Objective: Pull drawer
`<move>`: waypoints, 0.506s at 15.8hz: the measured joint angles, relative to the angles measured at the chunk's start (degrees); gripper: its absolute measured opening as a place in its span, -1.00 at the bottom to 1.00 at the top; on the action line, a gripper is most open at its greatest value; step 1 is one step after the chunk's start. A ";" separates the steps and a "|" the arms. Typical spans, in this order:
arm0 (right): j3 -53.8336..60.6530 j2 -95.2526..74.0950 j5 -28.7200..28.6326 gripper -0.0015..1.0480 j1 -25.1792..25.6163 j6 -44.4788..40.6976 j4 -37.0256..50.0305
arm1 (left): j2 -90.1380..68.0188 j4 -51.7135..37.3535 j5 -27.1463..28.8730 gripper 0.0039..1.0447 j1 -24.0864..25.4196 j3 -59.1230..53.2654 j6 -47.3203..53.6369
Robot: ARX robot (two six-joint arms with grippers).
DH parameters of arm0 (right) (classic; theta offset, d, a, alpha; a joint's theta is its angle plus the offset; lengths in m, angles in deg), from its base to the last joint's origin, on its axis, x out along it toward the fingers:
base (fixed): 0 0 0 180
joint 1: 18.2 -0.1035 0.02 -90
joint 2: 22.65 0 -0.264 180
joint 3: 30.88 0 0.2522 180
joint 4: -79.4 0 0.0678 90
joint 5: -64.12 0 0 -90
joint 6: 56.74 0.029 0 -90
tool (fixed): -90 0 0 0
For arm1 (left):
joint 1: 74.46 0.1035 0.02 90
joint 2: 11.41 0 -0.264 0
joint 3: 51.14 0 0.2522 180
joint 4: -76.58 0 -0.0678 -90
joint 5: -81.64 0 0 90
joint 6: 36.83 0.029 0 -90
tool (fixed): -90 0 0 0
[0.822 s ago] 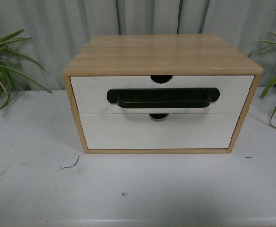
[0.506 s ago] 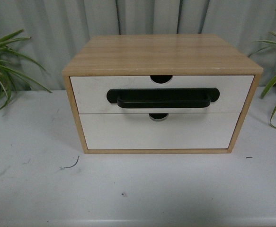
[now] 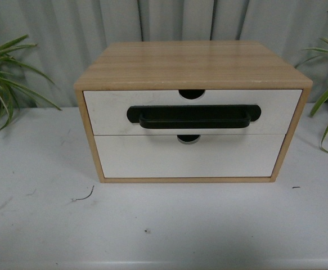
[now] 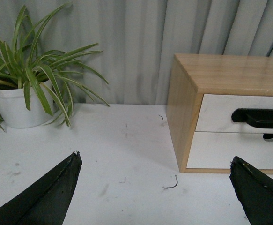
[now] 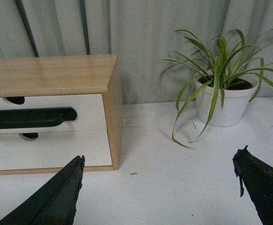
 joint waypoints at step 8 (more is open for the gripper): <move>0.00 0.00 0.00 0.88 0.00 0.00 0.00 | 0.00 0.00 0.00 0.88 0.00 0.00 0.00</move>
